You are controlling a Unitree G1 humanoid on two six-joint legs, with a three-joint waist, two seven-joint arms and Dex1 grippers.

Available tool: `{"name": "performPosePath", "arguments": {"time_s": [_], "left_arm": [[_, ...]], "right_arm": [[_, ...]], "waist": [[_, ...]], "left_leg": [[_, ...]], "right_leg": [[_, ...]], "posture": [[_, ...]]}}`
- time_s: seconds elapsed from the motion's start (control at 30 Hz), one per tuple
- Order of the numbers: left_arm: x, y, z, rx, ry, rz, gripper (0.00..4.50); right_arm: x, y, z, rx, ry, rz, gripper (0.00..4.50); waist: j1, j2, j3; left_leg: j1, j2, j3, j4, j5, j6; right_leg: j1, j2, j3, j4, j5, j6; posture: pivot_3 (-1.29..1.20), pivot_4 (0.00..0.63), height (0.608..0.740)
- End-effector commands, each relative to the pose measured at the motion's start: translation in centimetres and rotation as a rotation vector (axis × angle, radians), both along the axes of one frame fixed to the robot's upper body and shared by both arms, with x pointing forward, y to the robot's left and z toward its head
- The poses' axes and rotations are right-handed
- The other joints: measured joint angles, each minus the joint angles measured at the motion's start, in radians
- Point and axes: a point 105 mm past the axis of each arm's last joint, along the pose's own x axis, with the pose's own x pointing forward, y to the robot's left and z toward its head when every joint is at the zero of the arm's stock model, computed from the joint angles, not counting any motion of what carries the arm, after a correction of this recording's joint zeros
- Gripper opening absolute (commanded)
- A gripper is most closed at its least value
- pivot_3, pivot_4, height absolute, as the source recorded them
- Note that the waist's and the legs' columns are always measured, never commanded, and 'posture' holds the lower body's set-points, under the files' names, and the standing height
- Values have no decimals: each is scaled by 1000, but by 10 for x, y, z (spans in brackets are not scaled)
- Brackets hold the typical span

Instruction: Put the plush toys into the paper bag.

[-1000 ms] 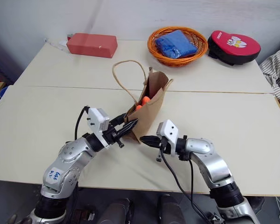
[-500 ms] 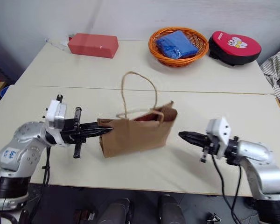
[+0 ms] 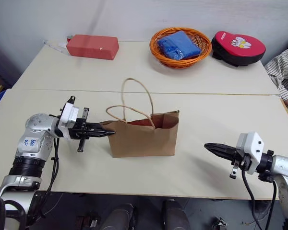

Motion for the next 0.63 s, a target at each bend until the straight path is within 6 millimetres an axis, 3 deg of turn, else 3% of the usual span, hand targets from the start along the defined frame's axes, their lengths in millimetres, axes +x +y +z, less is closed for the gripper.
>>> {"name": "performPosePath", "arguments": {"time_s": [0.03, 0.13, 0.23, 0.33, 0.47, 0.63], "left_arm": [[-14, 9, 16, 17, -51, 17, 1874], [-25, 31, 17, 48, -50, 111, 2822], [-38, 61, 16, 74, -45, 246, 3710], [-51, 87, 8, 126, -35, 382, 4500], [-77, 119, -12, 247, -32, 535, 4500], [-92, 131, -19, 259, -31, 638, 4500]], "right_arm": [[2, 2, 13, 15, -74, 12, 0], [7, -4, 19, 11, -88, 15, 0], [8, -11, 22, -1, -69, 37, 532], [6, -20, 23, -51, -71, 62, 1532], [2, -38, 25, -131, -66, 103, 2860], [2, -45, 17, -204, -90, 144, 4466]], "waist": [[-3, 0, 0], [-9, 0, 0], [-14, 0, 0], [-18, 0, 0], [-17, 1, 0], [-10, 1, 0]], "left_leg": [[0, 0, 0, 0, 0, 0], [0, 1, 0, 0, 0, 0], [0, 1, 0, -1, 0, 0], [0, 1, 0, -2, 0, 0], [1, 1, 0, -2, -1, 1], [2, 1, 0, -2, -1, 2]], "right_leg": [[0, 0, 0, 0, 0, 0], [0, 0, 0, 0, 0, 0], [0, 0, 0, 0, 0, 0], [0, 0, 0, -1, 0, 0], [1, -1, 0, -3, 0, 0], [4, -1, 0, -4, 0, 0]], "posture": [[0, 150, 740], [0, 150, 740], [0, 150, 740], [0, 150, 740], [0, 150, 740], [0, 150, 740]]}}
